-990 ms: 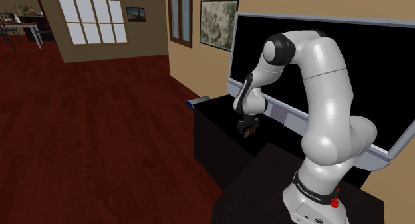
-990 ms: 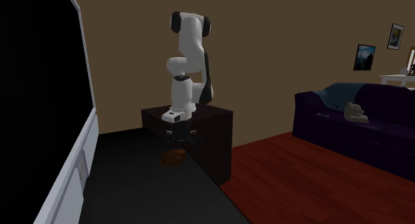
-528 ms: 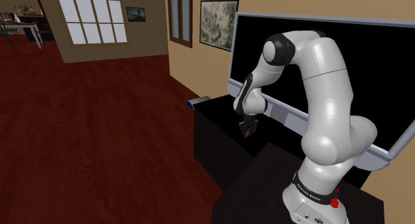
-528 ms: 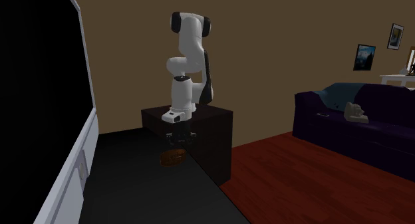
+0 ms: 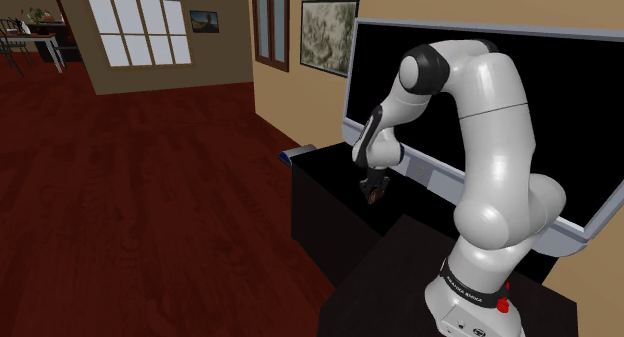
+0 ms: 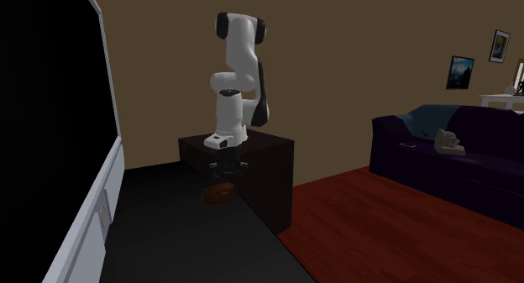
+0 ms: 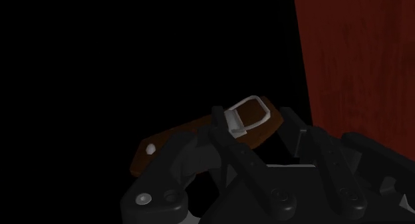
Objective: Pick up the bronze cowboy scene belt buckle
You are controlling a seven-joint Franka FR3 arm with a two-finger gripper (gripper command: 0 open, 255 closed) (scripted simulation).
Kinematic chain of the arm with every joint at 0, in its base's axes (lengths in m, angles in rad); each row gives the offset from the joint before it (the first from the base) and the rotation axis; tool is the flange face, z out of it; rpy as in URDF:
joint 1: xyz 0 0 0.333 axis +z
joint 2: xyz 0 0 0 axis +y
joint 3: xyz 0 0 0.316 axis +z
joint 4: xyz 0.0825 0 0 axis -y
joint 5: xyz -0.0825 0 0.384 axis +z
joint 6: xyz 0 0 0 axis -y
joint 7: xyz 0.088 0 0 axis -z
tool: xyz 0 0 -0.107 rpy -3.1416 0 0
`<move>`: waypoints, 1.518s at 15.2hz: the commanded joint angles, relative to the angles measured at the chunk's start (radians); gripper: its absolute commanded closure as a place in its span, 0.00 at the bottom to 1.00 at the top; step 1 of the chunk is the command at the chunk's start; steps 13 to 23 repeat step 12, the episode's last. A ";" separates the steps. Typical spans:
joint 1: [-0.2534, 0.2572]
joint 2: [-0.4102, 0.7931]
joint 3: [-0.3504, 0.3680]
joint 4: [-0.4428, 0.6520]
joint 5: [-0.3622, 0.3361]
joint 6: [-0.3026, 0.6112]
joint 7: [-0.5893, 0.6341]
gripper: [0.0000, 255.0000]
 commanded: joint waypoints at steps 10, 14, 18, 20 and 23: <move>0.059 -0.150 -0.075 -0.040 -0.068 -0.111 0.046 1.00; 0.060 -0.152 -0.076 -0.040 -0.069 -0.112 0.047 1.00; 0.060 -0.152 -0.076 -0.040 -0.069 -0.112 0.047 1.00; 0.060 -0.152 -0.076 -0.040 -0.069 -0.112 0.047 1.00; 0.060 -0.152 -0.076 -0.040 -0.069 -0.112 0.047 1.00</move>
